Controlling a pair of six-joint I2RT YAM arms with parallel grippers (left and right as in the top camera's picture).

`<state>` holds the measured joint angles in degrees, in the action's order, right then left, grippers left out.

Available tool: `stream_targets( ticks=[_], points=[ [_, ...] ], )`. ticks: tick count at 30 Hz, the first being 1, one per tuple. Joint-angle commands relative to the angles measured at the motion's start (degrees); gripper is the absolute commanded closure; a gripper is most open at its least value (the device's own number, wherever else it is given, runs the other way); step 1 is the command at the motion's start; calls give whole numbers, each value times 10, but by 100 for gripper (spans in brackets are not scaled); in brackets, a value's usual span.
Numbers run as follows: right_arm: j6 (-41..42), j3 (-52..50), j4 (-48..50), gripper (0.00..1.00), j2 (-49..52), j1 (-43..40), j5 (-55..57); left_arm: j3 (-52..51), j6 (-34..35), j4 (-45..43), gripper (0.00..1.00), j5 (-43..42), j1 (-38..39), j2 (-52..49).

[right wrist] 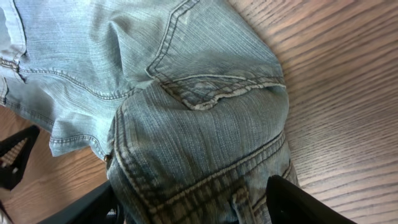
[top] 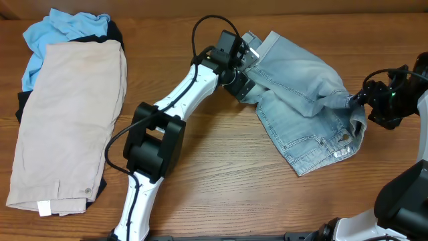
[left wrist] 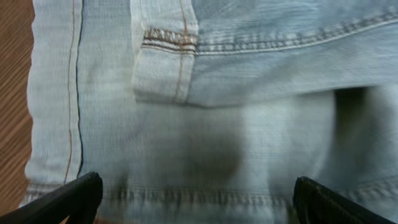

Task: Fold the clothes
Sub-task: 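Grasp the left leg hem with the left gripper and spread the shorts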

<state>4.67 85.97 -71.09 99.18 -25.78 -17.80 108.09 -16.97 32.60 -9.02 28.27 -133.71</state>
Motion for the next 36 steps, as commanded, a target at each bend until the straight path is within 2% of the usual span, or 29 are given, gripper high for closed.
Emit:
stream_targets(
  ticks=[1,9,11,14,18,25,31,36],
  points=[
    [-4,8,5,26,-12,3,-12,-1,-13,-12,0,-1,0,-31],
    [-4,8,-10,26,-12,3,-12,-1,-10,7,0,43,-6,-80],
    [-4,8,-13,25,-12,3,-12,0,-6,40,0,77,-10,-80],
    [-4,8,-15,25,-12,3,-12,1,-2,115,1,172,-21,-80],
    [-4,8,-14,25,-11,3,-12,1,54,231,0,267,-55,-80],
    [-5,8,-13,25,-11,3,-12,1,150,403,0,266,-139,-79],
    [-7,16,-2,25,-15,3,-14,18,153,467,0,254,-160,-52],
    [-18,40,-31,25,-60,7,-33,56,136,481,0,222,-144,36]
  ],
)
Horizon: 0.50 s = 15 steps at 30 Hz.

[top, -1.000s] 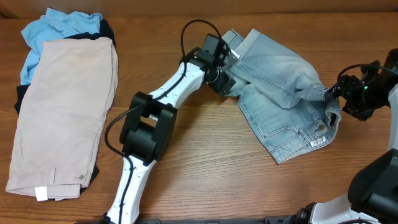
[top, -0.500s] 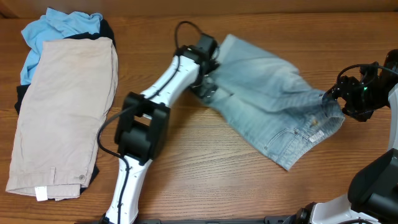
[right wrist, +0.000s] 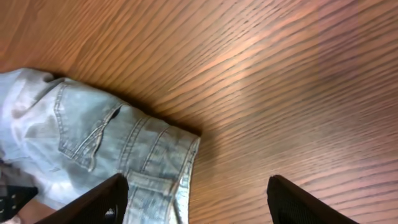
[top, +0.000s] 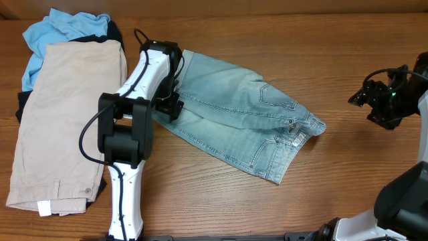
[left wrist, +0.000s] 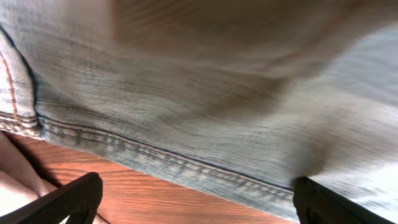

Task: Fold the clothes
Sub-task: 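Grasp the left leg hem with the left gripper and spread the shorts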

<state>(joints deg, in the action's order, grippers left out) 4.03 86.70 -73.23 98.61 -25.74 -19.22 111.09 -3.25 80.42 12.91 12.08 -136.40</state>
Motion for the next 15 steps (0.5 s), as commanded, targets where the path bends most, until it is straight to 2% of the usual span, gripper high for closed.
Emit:
stream_targets(
  ticks=[1,8,12,15],
  points=[
    [-12,35,-17,25,-70,10,-19,31,-5,3,0,-2,21,80],
    [-8,34,-65,25,-203,70,-19,34,-83,-9,0,-94,31,191],
    [-8,33,-96,25,-238,129,-16,24,-88,-17,0,-101,30,193],
    [21,18,-104,25,-240,190,19,-30,-79,-71,0,-100,29,193]
  ],
)
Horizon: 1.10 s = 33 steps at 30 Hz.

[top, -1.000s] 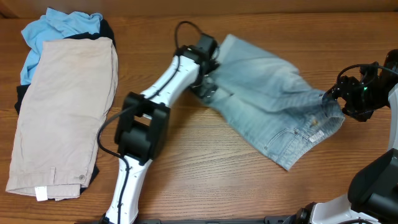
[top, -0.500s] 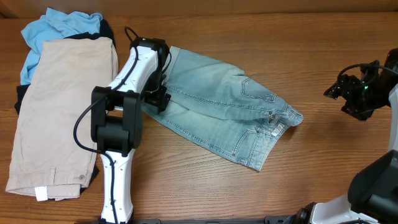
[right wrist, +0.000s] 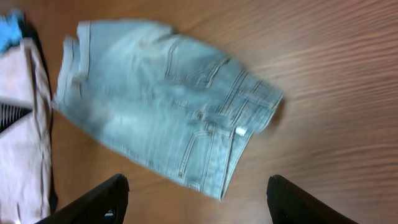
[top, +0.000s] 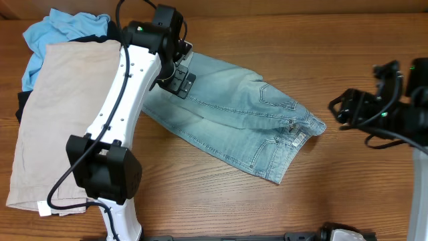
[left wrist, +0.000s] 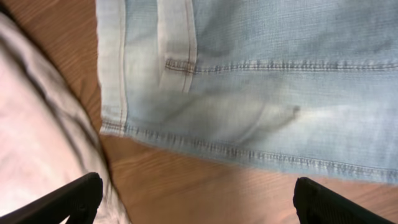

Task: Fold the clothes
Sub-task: 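Grasp the left leg hem with the left gripper and spread the shorts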

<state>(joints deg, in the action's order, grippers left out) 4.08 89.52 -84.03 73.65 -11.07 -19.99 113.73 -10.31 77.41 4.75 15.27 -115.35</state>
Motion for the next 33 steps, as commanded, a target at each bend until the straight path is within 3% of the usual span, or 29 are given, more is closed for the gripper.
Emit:
stream_targets(
  ticks=[1,10,15,20,24,29,31,33],
  points=[
    [34,-23,13,25,10,61,34,-76,3,-65,0,-18,-4,-18],
    [155,-162,149,28,11,200,128,-215,182,-285,4,-16,-33,-18],
    [169,-180,173,29,11,228,153,-273,158,-407,4,-16,-36,-19],
    [170,-180,177,29,11,230,155,-308,105,-486,18,-25,-36,-28],
    [170,-180,177,30,11,230,155,-320,62,-497,32,-33,-36,-43],
    [170,-180,178,30,11,230,155,-320,62,-490,36,-28,-40,-62],
    [170,-180,178,30,11,230,155,-320,62,-489,48,-28,-41,-68],
    [170,-180,178,30,11,230,155,-320,62,-487,83,-28,-41,-68]
  ],
)
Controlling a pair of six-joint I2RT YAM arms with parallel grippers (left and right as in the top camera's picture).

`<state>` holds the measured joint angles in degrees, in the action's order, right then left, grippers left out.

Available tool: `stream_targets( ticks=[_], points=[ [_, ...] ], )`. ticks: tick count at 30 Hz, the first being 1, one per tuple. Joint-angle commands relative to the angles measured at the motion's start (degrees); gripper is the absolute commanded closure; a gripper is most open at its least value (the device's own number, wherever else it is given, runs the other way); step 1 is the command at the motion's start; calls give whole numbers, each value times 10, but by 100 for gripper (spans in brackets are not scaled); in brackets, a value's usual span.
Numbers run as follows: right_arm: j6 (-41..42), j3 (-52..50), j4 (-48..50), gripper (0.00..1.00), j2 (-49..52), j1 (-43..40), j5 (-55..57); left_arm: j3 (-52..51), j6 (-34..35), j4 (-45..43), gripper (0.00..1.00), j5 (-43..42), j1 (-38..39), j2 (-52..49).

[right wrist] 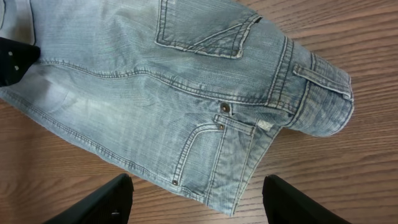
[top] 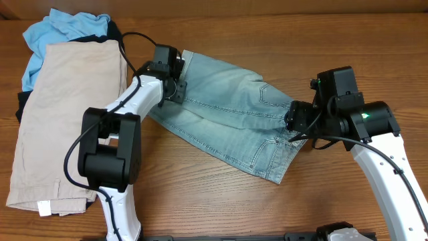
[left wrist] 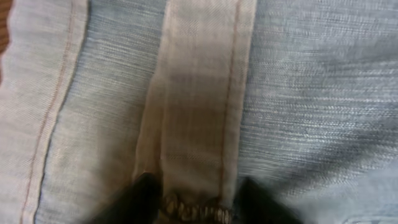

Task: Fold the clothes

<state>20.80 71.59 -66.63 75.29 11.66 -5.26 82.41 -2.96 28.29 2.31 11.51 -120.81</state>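
Light-blue denim shorts [top: 234, 110] lie folded flat across the middle of the table, hem end to the left and waist end to the right. At the hem end, my left gripper [top: 175, 87] is down on the cloth. In the left wrist view its gripper [left wrist: 196, 208] is shut on a seamed strip of the shorts [left wrist: 205, 93], with both dark fingertips [left wrist: 146, 199] pressed against the denim. My right gripper [top: 297, 124] hovers over the waist end. In the right wrist view that gripper [right wrist: 198, 190] is open and holds nothing, above the pocket and waistband [right wrist: 311, 87].
A stack of clothes lies at the far left: folded beige shorts [top: 67, 120] on top, a blue garment [top: 63, 27] behind, and dark cloth [top: 23, 107] underneath. Bare wooden table [top: 221, 201] lies in front of the denim shorts.
My left gripper was open and raised over the hem end; now it is down on the hem and shut on it. My right arm has moved left, from the table's right side to above the waist end.
The denim shorts first lay bunched at the right, with both grippers at them. Then they lay spread flat further left, my right gripper away from them. My left gripper then stood raised and open over the hem, and now grips it.
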Motion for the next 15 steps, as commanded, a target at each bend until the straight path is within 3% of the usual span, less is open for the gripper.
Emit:
stream_targets(
  ticks=[1,7,12,15],
  points=[
    [4,-1,4,31,-5,3,7,-6,-11,5,95,-4,-3,-13],
    [33,-1,-10,49,-5,3,7,71,10,115,96,-4,-3,6],
    [35,-2,-24,52,-5,3,7,221,39,252,96,-22,-2,12],
    [35,-8,-22,51,-3,3,7,293,46,290,96,-39,-2,12]
  ],
)
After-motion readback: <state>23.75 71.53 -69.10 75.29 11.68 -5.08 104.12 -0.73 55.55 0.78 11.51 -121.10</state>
